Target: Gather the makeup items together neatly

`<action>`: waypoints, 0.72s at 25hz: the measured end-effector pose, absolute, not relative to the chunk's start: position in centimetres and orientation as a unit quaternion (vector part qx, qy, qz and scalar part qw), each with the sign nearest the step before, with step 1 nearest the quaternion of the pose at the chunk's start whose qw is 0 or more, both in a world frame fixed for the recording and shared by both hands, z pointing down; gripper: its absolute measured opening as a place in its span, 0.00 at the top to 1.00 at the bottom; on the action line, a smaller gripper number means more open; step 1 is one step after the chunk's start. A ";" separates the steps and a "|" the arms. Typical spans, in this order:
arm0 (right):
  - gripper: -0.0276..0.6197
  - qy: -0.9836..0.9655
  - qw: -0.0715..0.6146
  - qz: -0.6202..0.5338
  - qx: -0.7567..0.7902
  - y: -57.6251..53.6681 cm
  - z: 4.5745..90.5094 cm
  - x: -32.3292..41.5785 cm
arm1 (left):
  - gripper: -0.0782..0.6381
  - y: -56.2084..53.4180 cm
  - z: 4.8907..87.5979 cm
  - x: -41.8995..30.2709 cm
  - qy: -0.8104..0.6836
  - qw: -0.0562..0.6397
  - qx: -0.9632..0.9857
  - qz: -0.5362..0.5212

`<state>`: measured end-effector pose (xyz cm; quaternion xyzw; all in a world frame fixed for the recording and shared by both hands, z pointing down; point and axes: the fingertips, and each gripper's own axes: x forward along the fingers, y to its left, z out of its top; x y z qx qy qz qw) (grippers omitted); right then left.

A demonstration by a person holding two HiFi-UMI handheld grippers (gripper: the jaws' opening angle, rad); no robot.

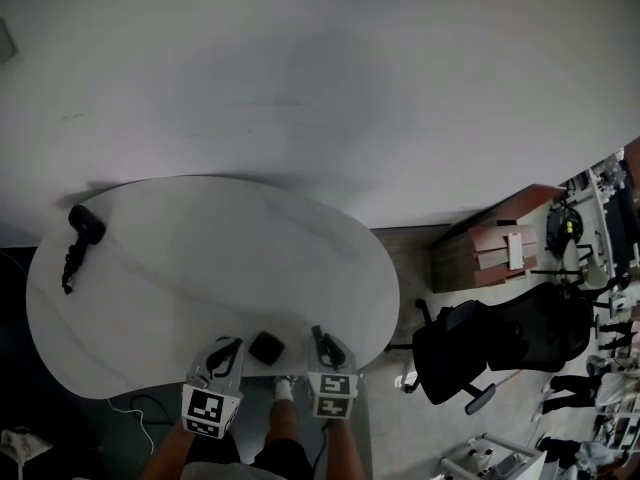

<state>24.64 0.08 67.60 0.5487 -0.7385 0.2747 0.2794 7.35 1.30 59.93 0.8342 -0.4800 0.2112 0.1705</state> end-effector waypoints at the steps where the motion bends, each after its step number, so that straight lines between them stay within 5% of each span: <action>1: 0.80 -0.738 0.279 0.275 0.550 0.3 67.7 24.5 | 0.88 1.4 60.0 7.3 -0.478 0.170 0.835 0.211; 18: 0.80 -0.719 0.282 0.291 0.564 2.9 70.1 23.0 | 0.88 3.0 61.3 6.1 -0.453 0.166 0.848 0.221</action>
